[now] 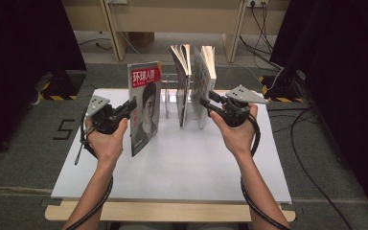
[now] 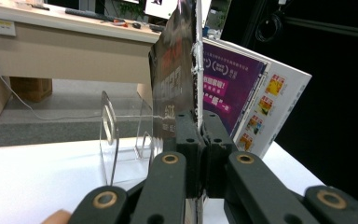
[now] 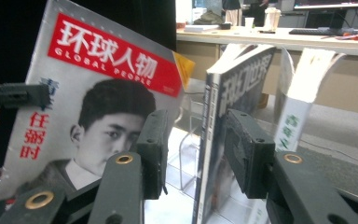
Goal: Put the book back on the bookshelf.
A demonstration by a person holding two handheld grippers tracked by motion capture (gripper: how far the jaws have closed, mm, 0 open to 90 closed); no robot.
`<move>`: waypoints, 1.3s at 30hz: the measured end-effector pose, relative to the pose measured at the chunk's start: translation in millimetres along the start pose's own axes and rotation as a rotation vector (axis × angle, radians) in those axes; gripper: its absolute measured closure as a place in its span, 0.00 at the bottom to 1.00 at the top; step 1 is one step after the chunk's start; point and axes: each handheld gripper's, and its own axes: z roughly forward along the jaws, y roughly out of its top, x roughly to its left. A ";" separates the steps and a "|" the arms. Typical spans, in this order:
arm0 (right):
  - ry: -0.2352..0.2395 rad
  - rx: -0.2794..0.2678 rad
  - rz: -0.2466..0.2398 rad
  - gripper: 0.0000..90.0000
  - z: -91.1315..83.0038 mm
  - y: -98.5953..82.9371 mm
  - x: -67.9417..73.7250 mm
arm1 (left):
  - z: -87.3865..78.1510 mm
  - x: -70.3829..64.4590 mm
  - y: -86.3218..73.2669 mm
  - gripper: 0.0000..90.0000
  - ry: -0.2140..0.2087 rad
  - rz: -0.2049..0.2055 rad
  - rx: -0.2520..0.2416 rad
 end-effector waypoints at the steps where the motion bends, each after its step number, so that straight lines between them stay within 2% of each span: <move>1: -0.004 0.002 0.001 0.67 -1.2 -1.6 -1.4 | 0.0 0.4 0.8 0.97 0.003 0.002 -0.004; 12: -0.043 0.025 -0.006 0.66 -13.6 -27.4 -13.5 | -0.4 3.7 8.7 0.97 0.024 0.005 -0.048; 19: -0.090 0.029 0.008 0.65 -25.2 -52.0 -24.3 | 2.2 5.8 12.0 0.97 0.036 0.003 -0.074; 29: -0.130 0.045 0.021 0.64 -40.0 -84.6 -35.1 | 5.9 6.2 16.3 0.97 0.044 0.008 -0.092; 33: -0.142 0.073 0.023 0.64 -42.5 -98.8 -37.7 | 8.0 5.5 19.7 0.97 0.051 0.010 -0.105; 39: -0.154 0.095 0.035 0.64 -46.5 -110.6 -40.6 | 9.1 4.5 24.1 0.97 0.055 0.012 -0.115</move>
